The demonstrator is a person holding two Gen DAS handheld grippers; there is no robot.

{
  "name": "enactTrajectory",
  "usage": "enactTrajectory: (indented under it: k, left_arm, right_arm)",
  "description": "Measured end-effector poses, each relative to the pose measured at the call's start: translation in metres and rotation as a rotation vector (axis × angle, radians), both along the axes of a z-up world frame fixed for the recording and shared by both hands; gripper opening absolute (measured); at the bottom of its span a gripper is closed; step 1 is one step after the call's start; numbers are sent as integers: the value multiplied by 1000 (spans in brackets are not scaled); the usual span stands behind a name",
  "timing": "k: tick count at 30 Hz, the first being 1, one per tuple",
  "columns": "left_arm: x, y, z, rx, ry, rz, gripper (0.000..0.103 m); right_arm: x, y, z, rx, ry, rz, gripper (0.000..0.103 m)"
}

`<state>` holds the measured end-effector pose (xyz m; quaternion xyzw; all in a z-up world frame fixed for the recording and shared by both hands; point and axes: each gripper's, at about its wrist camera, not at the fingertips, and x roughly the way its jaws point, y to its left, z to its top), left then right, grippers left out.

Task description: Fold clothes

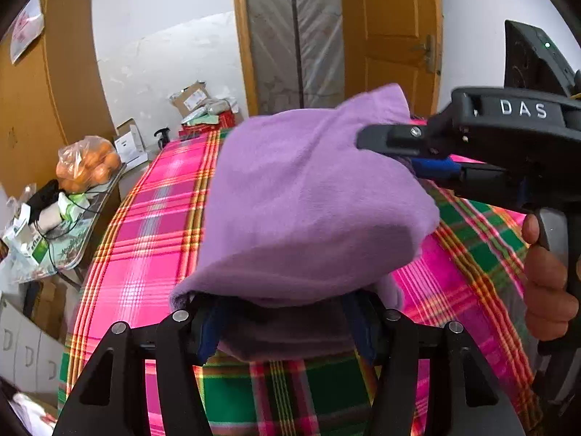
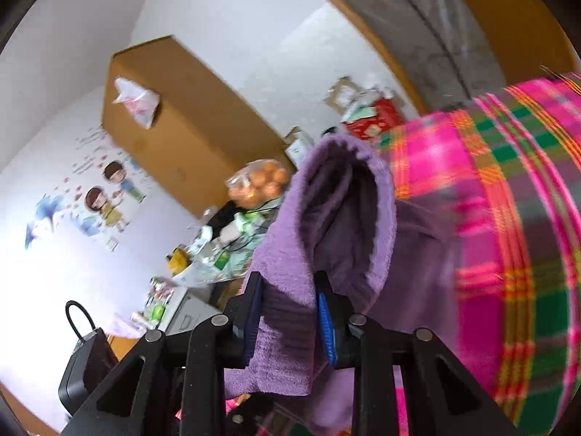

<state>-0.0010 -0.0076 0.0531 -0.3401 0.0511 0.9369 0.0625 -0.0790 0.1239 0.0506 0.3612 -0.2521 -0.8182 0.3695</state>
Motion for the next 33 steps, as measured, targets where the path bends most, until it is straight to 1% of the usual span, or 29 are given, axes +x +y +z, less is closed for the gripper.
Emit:
enactTrajectory:
  k: [3,8,10,12,14,16,19,20,22,24,26,29,31,33]
  left_arm:
    - [-3,-10,5,17,15,24,60]
    - [-14,-33,2,81,-23,85,60]
    - [-18,-42,0,105,-41,109,60]
    - [-21,-51,-4,130,-65,126,59]
    - [-24,-59,-9,159,-92,134,54]
    - [-30,-67,-14,179,-121,156,43]
    - [-35,-81,-20,206,-135,190,34]
    - [-36,-85,-22,218,-135,201,32]
    - [-39,-92,-24,242,-134,224,26]
    - [-41,-99,-26,262,-136,241,24]
    - [-43,-103,-26,280,-137,249,23]
    - [-45,-105,-28,281,-138,247,23]
    - [-45,-106,-29,285,-138,245,23]
    - [-47,-109,-30,295,-141,255,21]
  right_arm:
    - [-2,-17,14,-11,38,49,29]
    - [-9,-52,6,-7,-2,140,29]
    - [-14,-64,-2,-1,-28,174,29]
    - [-19,-71,-14,12,-56,185,29]
    - [-20,-72,-21,33,-77,177,31]
    - [-21,-66,-23,54,-77,162,31]
    - [-21,-51,-20,78,-64,133,35]
    - [-20,-41,-18,75,-55,116,37]
    - [-20,-24,-13,60,-39,74,37]
    - [-21,1,-14,60,-44,1,38]
    - [-22,22,-17,100,-61,-95,38]
    - [-23,41,-32,208,-112,-198,39]
    - [-21,47,-47,267,-144,-222,40]
    - [-20,49,-58,302,-158,-231,40]
